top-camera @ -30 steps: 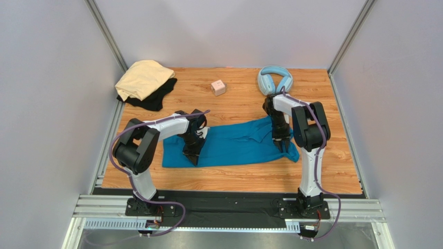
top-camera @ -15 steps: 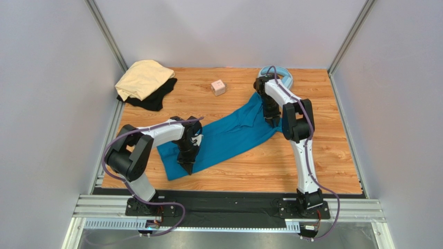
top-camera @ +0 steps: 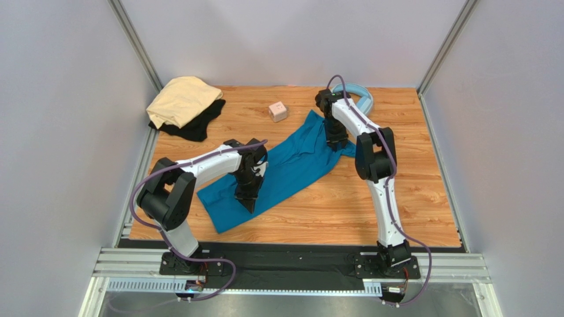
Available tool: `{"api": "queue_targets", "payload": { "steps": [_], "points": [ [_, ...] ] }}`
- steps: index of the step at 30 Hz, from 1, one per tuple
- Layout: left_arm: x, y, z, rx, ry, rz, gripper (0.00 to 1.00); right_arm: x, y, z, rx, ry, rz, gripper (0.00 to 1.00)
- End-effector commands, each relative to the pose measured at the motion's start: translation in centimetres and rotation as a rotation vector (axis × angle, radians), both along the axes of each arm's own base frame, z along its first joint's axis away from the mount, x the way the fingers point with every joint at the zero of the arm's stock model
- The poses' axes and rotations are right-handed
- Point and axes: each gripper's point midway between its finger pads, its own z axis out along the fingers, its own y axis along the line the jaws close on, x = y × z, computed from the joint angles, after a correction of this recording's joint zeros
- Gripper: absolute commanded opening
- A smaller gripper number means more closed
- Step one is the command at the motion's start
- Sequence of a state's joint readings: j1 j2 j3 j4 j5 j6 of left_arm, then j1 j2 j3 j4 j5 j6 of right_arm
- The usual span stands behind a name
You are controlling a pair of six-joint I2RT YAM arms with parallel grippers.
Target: Fold and stack the t-shirts
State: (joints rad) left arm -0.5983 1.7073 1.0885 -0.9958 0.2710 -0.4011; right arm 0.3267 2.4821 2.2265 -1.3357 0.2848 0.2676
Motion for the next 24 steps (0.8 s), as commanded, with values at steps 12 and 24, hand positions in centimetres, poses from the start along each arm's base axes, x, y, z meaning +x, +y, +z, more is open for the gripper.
{"api": "queue_targets", "payload": {
  "steps": [12,24],
  "points": [
    [7.5,1.4,2.8,0.081,-0.201,0.012,0.28,-0.3,3.7,9.4,0.285,-0.293,-0.004,0.43],
    [8.0,0.5,-2.4,0.057,-0.118,0.025,0.21,-2.1,5.0,0.3,0.274,-0.045,-0.018,0.42]
  ]
}}
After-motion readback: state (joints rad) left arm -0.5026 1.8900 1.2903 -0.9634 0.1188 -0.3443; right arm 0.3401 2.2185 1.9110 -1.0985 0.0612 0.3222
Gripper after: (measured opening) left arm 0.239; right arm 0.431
